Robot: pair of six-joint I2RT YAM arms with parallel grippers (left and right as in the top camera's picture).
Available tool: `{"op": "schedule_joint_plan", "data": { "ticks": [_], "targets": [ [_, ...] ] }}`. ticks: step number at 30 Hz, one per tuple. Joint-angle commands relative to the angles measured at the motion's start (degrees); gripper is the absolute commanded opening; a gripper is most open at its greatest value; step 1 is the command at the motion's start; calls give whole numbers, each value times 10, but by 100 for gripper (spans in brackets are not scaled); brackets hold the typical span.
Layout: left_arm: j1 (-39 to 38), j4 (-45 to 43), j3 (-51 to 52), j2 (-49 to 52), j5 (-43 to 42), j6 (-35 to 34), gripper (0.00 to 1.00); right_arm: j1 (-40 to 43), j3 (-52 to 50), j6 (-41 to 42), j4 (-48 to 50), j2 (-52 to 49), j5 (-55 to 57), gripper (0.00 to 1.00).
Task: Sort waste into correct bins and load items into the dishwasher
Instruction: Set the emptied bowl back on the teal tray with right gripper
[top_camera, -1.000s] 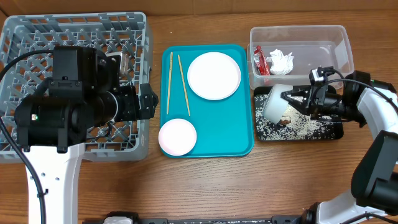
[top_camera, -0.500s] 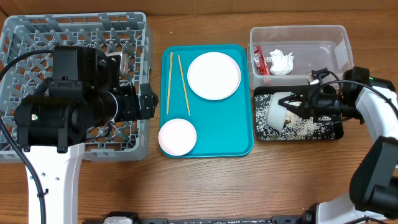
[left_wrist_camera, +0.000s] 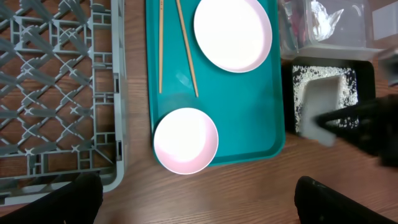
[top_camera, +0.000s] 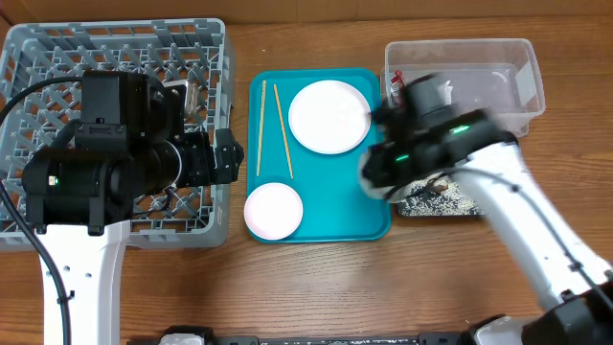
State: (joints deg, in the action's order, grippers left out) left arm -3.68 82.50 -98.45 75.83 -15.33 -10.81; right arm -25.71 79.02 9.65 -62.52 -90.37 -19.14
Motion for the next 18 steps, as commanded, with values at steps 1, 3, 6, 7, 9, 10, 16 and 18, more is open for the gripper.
{"op": "schedule_joint_plan", "data": {
  "ticks": [1, 3, 6, 7, 9, 10, 16, 18],
  "targets": [
    [-2, -2, -3, -1, 5, -8, 100, -98, 4, 71, 22, -7, 211, 4],
    [-2, -2, -3, -1, 5, -8, 100, -146, 4, 74, 39, -13, 271, 4],
    [-2, -2, -3, -1, 5, -8, 100, -189, 4, 88, 63, -32, 301, 4],
    [-2, -2, -3, -1, 5, -8, 100, -197, 4, 88, 68, -39, 300, 4],
    [-2, -2, -3, -1, 5, -8, 100, -205, 4, 88, 73, -59, 301, 4],
    [-2, -2, -3, -1, 5, -8, 100, -206, 4, 88, 74, -70, 301, 4],
    [-2, -2, -3, -1, 5, -8, 100, -198, 4, 75, 70, -126, 290, 4],
    [-2, -2, -3, -1, 5, -8, 100, -198, 4, 57, 73, -131, 270, 7]
  ]
}}
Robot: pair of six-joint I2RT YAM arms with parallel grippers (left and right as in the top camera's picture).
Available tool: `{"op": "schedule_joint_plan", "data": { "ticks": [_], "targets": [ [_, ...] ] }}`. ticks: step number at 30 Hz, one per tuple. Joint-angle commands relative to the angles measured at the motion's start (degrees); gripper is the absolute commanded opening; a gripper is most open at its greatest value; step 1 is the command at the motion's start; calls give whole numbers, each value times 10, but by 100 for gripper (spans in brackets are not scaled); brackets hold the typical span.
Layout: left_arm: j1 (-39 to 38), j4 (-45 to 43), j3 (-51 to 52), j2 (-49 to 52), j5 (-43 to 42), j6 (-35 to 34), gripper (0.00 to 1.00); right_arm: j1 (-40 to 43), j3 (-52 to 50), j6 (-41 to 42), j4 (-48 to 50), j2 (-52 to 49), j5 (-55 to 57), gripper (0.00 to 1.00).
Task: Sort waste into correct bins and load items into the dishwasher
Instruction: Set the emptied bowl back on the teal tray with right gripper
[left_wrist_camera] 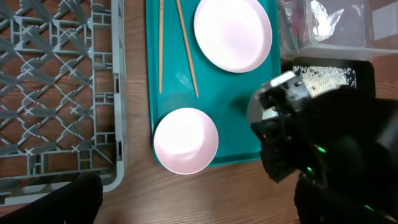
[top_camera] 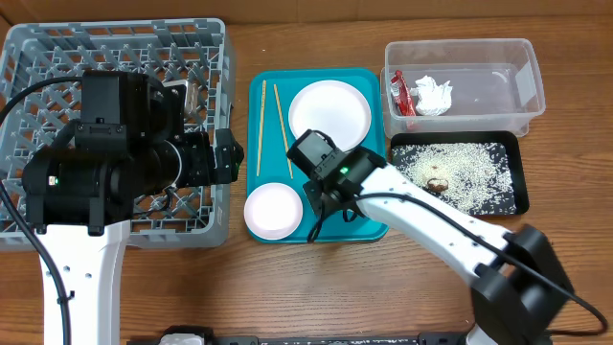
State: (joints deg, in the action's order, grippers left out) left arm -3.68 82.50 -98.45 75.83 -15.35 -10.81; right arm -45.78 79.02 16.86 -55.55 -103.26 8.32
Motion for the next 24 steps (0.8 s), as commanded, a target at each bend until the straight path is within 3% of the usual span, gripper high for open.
{"op": "schedule_joint_plan", "data": {
  "ticks": [1, 2, 8, 9, 15, 19, 24],
  "targets": [
    [-2, -2, -3, -1, 5, -8, 100, 3, 4, -21, 7, -3, -11, 18],
    [-2, -2, -3, -1, 5, -10, 100, 2, 4, -21, 10, -3, -11, 31],
    [-2, 3, -3, -1, -1, -37, 100, 7, 10, -18, -1, 0, -11, 37],
    [-2, -9, -3, -1, -13, -50, 100, 11, 18, -17, -14, 4, -11, 40],
    [-15, -77, -3, 18, -92, -59, 100, 59, 72, 39, -62, 50, -11, 41],
    [-59, -96, -3, 52, -45, -60, 100, 113, 102, 42, -64, 108, -30, 50],
    [-132, -116, -3, 126, 111, -86, 100, 187, 110, 42, -63, 179, -78, 58]
  ]
}}
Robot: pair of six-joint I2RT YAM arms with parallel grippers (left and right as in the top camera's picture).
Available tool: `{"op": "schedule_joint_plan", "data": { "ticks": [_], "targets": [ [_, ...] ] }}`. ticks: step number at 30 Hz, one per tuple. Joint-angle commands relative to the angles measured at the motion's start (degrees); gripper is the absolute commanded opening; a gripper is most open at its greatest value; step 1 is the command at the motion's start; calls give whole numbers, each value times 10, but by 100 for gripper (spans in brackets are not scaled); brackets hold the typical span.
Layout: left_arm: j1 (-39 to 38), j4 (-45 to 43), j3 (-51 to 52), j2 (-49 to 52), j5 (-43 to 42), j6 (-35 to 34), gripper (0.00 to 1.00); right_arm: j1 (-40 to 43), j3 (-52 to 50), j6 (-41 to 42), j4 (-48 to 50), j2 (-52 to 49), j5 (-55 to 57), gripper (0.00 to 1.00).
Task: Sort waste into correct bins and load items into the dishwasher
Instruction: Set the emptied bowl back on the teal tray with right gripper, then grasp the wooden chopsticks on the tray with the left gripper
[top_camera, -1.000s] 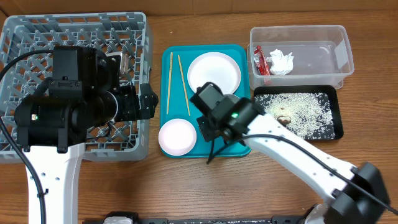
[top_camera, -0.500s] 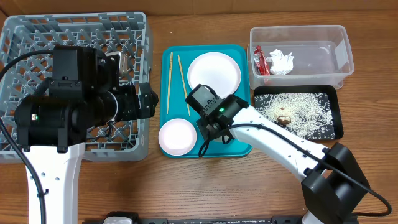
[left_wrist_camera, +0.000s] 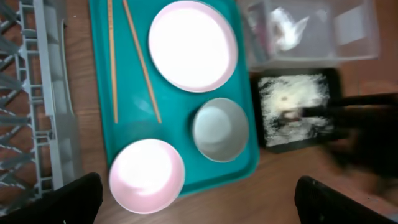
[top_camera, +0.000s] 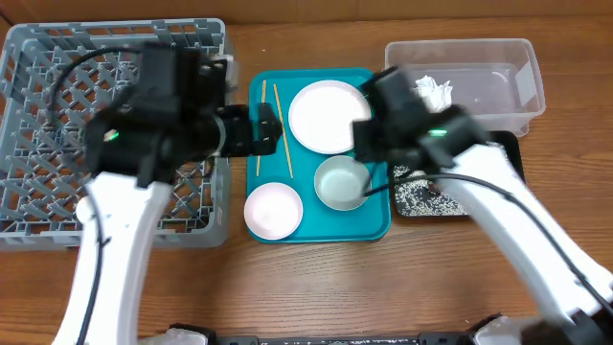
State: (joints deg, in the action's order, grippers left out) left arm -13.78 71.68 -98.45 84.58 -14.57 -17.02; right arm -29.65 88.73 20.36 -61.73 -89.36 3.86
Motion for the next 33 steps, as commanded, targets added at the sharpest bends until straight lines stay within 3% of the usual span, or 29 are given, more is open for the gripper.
{"op": "schedule_joint_plan", "data": {
  "ticks": [1, 3, 7, 8, 11, 14, 17, 20, 29, 33],
  "targets": [
    [-42, -12, -3, 55, 131, -33, 100, 38, 13, 7, -1, 50, -42, 62],
    [-57, -25, -3, 94, 176, -45, 100, 58, 13, 7, -2, 65, -44, 63],
    [-66, -65, -3, 163, 180, -44, 99, 78, 13, 7, -19, 74, -44, 64],
    [-66, -73, -3, 180, 188, -42, 86, 79, 13, 7, -27, 74, -44, 64],
    [-56, -89, -3, 227, 188, -89, 79, 79, 13, 7, -43, 73, -44, 64],
    [-42, -99, -3, 271, 144, -151, 66, 79, 13, 7, -50, 73, -44, 64],
    [-33, -122, -3, 311, 115, -169, 54, 79, 13, 7, -50, 73, -44, 64],
    [-33, -138, -3, 344, 114, -171, 50, 79, 13, 7, -50, 73, -44, 64],
    [-33, -167, -3, 410, 118, -194, 52, 79, 13, 7, -46, 73, -44, 64],
    [-33, -189, -3, 417, 120, -194, 48, 79, 13, 7, -46, 73, -44, 64]
  ]
}}
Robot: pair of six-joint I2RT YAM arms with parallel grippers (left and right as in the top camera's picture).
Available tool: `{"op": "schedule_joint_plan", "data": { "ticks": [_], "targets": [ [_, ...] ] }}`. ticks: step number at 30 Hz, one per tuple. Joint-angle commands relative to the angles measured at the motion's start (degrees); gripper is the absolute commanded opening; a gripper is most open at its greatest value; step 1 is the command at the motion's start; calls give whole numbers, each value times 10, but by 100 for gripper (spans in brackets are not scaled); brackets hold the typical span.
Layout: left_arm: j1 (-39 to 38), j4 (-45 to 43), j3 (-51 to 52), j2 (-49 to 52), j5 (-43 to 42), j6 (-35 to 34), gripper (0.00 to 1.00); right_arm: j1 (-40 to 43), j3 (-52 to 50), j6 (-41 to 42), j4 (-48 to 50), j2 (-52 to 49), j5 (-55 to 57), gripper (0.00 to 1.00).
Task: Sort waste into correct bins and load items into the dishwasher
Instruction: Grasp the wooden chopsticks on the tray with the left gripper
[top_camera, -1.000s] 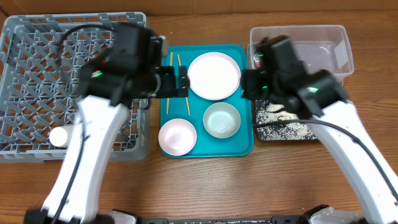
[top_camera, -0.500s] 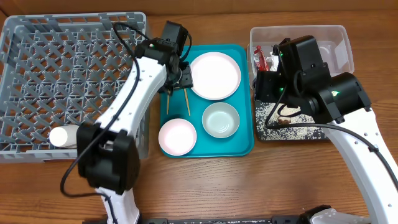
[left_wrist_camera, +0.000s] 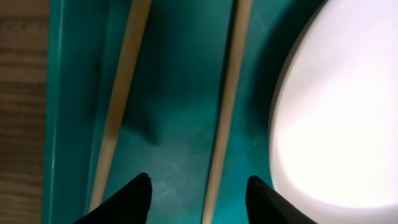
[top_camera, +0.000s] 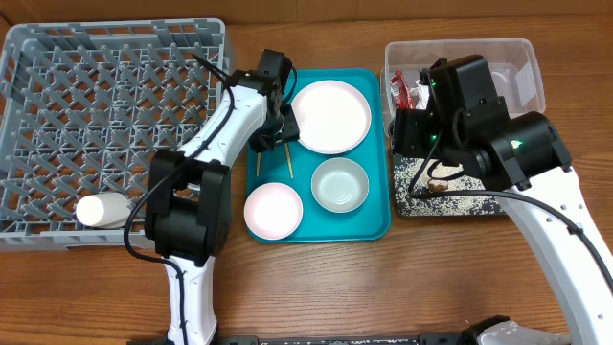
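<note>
My left gripper (top_camera: 275, 134) is low over the teal tray (top_camera: 378, 225), open. In the left wrist view one chopstick (left_wrist_camera: 225, 130) runs between the fingers (left_wrist_camera: 140, 196) and the other chopstick (left_wrist_camera: 121, 106) lies just outside the left finger. A white plate (top_camera: 330, 115) is right beside them, with a pink-white bowl (top_camera: 273, 209) and a grey-green bowl (top_camera: 340, 184) at the tray's front. My right gripper (top_camera: 417, 129) hangs over the edge of the black rice tray (top_camera: 469, 196); its jaws do not show.
The grey dish rack (top_camera: 115, 105) fills the left side, with a white cup (top_camera: 101, 209) lying at its front left. A clear bin (top_camera: 517, 72) holding wrappers stands at the back right, behind the rice tray.
My left gripper was high over the tray's left part; now it sits low with its fingers astride a chopstick. The right arm has moved from the grey-green bowl to the bins on the right.
First the right arm held a grey bowl tipped over the rice tray. Then it was over the teal tray's front. Then the bowl stood on the tray and the left arm had swung over the tray. Now the left gripper is down at the chopsticks.
</note>
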State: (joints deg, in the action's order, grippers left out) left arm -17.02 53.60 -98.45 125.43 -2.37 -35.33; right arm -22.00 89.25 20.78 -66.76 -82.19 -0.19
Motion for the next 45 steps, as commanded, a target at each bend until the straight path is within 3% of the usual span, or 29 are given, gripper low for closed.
{"op": "schedule_joint_plan", "data": {
  "ticks": [1, 3, 5, 10, 35, 45],
  "targets": [
    [0, -15, -3, 9, 2, -10, 44, 2, 7, 3, 4, 1, -4, 64],
    [-2, -22, -3, 9, 17, -10, 42, 2, 8, 3, 4, 1, -4, 61],
    [-4, -21, -3, 9, 34, -7, 41, 2, 7, 3, 4, 1, -4, 53],
    [-11, -22, -3, 9, 60, -3, 41, 2, 7, 3, 3, 1, -4, 48],
    [-18, -30, 0, 50, 38, 0, 41, 2, 7, 3, -9, 1, -4, 47],
    [-8, 30, -30, 42, 40, 7, 9, 2, 7, 3, -9, 1, -4, 47]
  ]
}}
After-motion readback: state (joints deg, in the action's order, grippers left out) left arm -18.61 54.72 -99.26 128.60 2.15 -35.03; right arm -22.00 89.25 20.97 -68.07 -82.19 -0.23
